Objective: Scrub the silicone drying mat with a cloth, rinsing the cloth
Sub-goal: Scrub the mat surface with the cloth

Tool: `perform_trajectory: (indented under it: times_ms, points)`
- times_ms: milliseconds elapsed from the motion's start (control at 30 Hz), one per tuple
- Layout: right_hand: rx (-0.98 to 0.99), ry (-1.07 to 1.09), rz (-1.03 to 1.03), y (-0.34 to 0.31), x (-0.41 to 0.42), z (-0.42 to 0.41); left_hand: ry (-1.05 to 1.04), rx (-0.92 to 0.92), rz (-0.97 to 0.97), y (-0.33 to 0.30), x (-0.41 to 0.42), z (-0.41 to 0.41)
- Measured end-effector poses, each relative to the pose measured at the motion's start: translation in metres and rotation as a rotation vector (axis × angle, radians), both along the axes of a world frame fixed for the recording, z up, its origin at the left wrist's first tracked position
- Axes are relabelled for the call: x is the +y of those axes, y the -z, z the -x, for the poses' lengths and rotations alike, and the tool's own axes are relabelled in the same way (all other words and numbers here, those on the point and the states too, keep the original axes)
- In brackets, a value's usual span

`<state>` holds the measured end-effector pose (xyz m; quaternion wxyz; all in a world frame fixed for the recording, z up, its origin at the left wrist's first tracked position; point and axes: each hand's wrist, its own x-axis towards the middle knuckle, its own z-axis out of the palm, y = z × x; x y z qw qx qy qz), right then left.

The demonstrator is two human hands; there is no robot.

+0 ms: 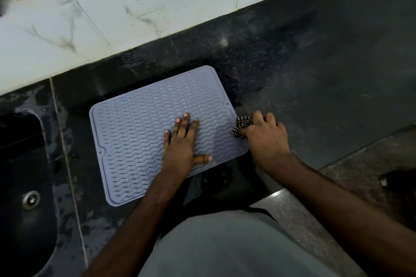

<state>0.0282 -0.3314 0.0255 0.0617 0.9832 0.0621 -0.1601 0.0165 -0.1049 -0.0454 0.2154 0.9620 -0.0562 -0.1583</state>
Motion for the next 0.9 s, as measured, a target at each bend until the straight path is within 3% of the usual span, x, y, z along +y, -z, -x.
perform_trajectory:
  times_ms: [167,433,633,767,900]
  points:
    - [-0.057,-0.022,-0.11,-0.013,0.03,0.014,-0.092,-0.151,0.101,-0.012,0.027,0.019]
    - [0.049,-0.264,-0.396,0.001,0.155,0.046,-0.3,-0.159,0.169,-0.016,0.13,0.074]
    - [0.103,-0.374,-0.446,0.02,0.236,0.069,-0.403,-0.236,0.277,0.0,0.199,0.117]
    - [0.03,-0.347,-0.509,0.022,0.264,0.075,-0.347,-0.178,0.362,0.006,0.208,0.123]
    - [0.107,-0.422,-0.416,0.024,0.273,0.072,-0.376,-0.142,0.405,0.007,0.211,0.12]
